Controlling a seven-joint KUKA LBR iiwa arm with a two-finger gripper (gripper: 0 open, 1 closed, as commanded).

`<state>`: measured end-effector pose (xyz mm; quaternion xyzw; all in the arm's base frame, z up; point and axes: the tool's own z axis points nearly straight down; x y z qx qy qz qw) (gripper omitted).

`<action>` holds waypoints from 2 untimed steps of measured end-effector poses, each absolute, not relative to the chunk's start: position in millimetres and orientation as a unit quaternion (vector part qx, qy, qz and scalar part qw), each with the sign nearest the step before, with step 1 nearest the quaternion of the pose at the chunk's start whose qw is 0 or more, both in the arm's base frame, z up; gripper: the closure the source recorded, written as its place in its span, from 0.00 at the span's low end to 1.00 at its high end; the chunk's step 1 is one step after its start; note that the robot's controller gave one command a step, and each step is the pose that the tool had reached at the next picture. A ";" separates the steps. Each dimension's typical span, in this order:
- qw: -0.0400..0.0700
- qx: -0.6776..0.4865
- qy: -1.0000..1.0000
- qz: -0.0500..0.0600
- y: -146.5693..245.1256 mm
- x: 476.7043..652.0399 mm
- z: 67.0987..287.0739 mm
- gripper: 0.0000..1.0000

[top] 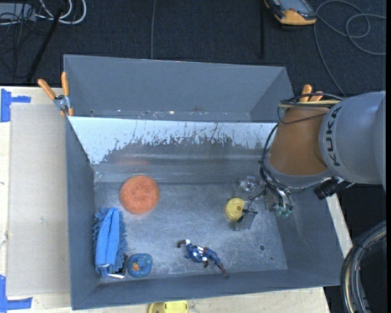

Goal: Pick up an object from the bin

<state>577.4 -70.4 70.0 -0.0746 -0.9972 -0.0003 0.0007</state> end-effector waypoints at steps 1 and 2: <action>0.001 -0.074 -0.997 0.000 -70.2 576.8 72.7 1.00; 0.004 -0.074 -0.997 0.000 -70.0 575.0 83.4 1.00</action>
Offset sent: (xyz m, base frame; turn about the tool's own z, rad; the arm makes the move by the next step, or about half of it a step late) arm -0.0001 0.0000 0.0764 0.0000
